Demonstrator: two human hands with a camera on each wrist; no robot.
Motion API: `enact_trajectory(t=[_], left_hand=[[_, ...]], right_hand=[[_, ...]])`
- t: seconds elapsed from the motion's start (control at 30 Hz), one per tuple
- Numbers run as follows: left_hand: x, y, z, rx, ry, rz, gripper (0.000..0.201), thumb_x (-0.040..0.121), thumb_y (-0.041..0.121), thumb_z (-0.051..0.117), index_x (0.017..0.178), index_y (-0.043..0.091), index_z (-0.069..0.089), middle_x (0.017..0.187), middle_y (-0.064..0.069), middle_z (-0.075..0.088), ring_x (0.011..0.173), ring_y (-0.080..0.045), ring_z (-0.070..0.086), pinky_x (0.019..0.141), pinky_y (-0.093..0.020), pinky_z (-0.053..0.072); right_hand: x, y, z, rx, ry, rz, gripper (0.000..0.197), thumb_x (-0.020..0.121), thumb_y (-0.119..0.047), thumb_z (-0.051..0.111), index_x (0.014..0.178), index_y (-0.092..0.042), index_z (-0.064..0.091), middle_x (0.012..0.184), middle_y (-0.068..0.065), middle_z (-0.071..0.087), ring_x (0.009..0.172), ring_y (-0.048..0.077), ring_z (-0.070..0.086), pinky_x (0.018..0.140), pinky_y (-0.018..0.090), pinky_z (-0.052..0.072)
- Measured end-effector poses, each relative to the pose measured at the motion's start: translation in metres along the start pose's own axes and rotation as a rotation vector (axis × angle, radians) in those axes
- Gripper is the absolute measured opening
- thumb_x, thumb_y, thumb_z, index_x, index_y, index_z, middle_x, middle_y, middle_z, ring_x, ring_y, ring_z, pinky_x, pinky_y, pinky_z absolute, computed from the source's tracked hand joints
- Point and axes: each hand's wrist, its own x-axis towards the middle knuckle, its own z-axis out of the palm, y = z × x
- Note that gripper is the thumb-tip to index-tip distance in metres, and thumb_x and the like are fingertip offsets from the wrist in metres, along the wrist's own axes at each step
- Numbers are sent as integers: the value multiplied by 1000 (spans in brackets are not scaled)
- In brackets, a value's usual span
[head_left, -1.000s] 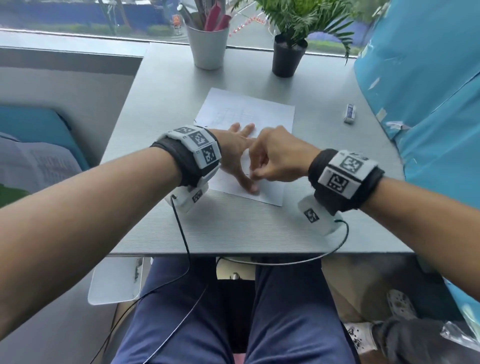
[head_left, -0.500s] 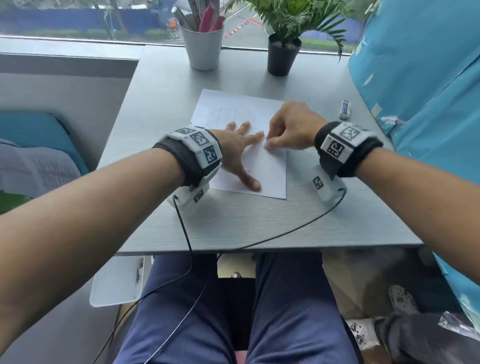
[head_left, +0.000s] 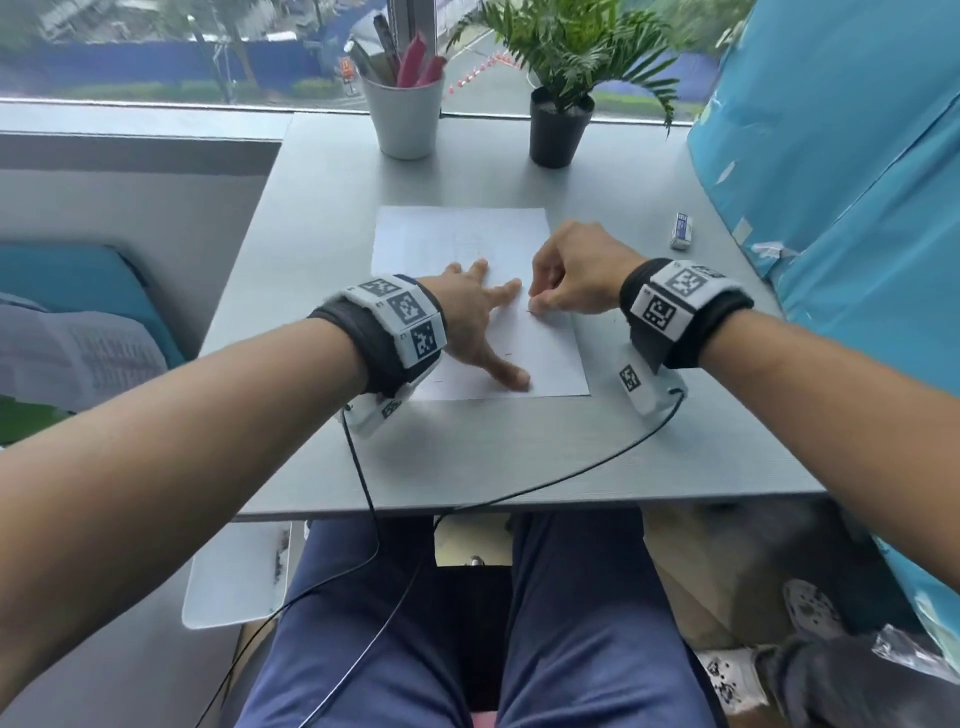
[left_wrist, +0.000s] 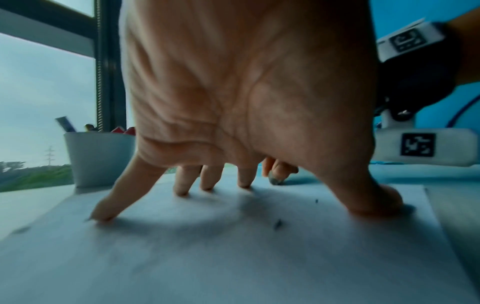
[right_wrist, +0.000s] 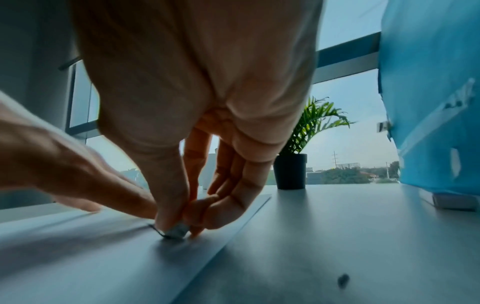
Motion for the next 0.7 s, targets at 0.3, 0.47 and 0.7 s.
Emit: enact_trajectory(t=[0.3,0.47,0.7], left_hand=[[2,-12,-2,4,39,227,132,62,82,65,160,24,-2,167,4,-9,154,-18,-6,125,-43,1],[4,-15,-2,-31,0,230,131,60,81,68,158,37,-6,166,9,-14,153,-17,-10,124,-49,1],[6,-15,-1,-49,-11,189,132,60,80,71,157,38,-9,165,13,-16,153,-14,-12,124,-52,4]], right_hand=[[-14,-3,11,61,16,-67,4,73,-17,80,74,-17,76,71,-1,69,64,13,64,60,26,53],[-13,-7,0,37,-138,-87,6,72,-21,82,76,-19,77,74,-1,73,74,17,70,65,27,55],[-25,-12,9,59,-151,-128,8,72,-20,83,73,-19,76,74,-2,73,72,14,70,71,34,60]])
